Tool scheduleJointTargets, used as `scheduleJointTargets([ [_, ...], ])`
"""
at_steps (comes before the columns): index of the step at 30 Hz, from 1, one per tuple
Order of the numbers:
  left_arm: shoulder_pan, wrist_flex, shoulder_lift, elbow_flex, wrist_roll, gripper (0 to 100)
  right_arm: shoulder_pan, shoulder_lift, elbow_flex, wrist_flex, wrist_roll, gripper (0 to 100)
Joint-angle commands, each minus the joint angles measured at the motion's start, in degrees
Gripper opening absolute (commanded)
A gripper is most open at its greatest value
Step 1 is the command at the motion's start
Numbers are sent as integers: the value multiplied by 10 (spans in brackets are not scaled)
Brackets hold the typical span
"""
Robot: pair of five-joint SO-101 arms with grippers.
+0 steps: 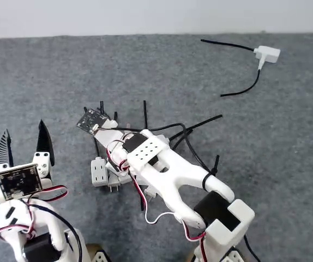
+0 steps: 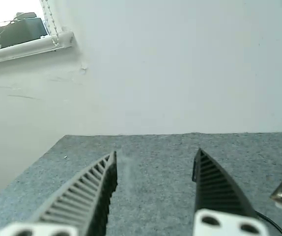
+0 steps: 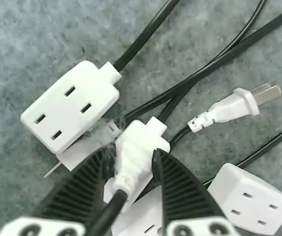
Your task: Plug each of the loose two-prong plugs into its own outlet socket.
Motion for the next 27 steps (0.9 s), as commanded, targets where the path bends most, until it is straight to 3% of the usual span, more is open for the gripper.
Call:
scheduleJointTargets([
  [1, 0, -13, -8, -5, -6, 239, 22, 38, 7, -4, -4, 9],
  [12, 32, -14, -8, 9, -9, 239, 22, 30, -4, 10, 0, 43],
  [20, 30, -14, -8, 10, -9, 239, 25, 18, -110, 146, -2, 260],
  [27, 32, -12, -8, 10, -8, 239, 26, 17, -284, 301, -7, 285],
])
